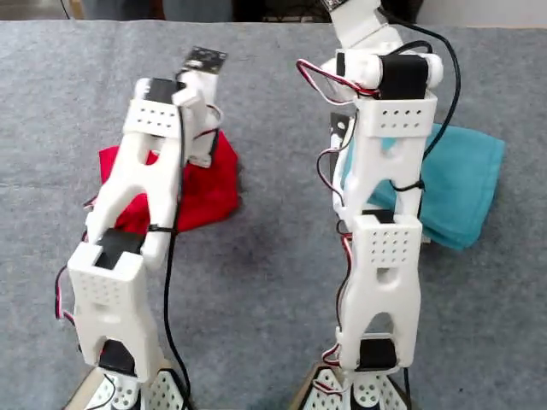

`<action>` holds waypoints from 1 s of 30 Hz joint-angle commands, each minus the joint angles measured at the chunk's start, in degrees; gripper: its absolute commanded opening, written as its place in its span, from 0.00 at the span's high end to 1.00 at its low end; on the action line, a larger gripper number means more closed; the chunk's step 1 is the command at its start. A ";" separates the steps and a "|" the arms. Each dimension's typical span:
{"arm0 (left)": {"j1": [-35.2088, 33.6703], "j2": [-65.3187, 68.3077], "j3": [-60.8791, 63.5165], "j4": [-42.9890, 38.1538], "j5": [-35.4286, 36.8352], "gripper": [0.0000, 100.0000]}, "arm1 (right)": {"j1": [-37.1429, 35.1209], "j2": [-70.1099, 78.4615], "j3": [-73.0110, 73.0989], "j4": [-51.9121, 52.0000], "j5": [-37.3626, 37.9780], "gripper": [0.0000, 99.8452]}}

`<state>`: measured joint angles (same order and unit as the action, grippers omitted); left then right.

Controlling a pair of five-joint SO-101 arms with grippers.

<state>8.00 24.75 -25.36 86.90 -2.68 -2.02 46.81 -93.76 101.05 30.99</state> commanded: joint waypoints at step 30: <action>-13.93 0.88 -24.31 6.95 17.85 0.72 | -5.27 -3.03 3.21 0.18 -5.63 0.98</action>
<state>3.25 28.00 -38.20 89.10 14.99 -3.69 46.81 -92.00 101.05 27.47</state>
